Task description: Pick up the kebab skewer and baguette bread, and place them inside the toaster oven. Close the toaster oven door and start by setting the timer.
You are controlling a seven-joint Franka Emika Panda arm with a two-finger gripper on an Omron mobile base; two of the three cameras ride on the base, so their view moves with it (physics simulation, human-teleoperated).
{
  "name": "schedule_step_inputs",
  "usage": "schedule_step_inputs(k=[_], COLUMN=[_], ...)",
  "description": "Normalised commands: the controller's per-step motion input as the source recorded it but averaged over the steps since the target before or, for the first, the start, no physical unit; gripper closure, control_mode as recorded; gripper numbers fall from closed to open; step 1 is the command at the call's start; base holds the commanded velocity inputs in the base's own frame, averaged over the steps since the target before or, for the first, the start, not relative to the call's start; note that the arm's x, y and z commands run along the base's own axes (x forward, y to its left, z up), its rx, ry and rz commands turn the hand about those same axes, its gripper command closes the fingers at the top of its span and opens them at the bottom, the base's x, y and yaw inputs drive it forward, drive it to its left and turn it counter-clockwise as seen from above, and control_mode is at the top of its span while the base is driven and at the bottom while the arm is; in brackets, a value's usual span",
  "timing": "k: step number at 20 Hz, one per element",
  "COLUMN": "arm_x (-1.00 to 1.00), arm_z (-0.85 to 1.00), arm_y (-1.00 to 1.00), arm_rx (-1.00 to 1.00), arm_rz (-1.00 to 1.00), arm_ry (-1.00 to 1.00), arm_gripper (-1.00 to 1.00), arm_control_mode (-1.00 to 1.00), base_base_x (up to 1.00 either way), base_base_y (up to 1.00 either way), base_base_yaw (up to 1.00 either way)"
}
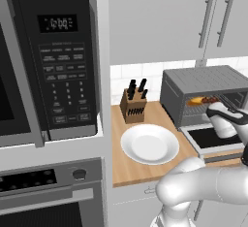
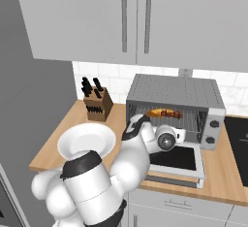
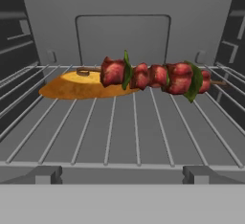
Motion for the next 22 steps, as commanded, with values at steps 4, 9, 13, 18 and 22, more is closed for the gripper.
schedule_step_inputs(k=[4,9,13,18,22], arm_x=[0.21,0.17,0.14,0.17,0.07], arm_z=[0.0,0.0,0.0,0.0,0.0], arm_y=[0.0,0.0,0.0,0.0,0.0], arm_rx=[0.0,0.0,0.0,0.0,0.0], arm_rz=[0.0,0.0,0.0,0.0,0.0], arm_ry=[0.0,-0.01,-0.01,-0.01,0.0], arm_gripper=[-1.0,-1.0,-1.0,-1.0,-1.0], arm_control_mode=[-1.0,-1.0,-1.0,-1.0,-1.0], base_base_x=[0.0,0.0,0.0,0.0,0.0], base_base_y=[0.0,0.0,0.0,0.0,0.0], base_base_yaw=[0.0,0.0,0.0,0.0,0.0])
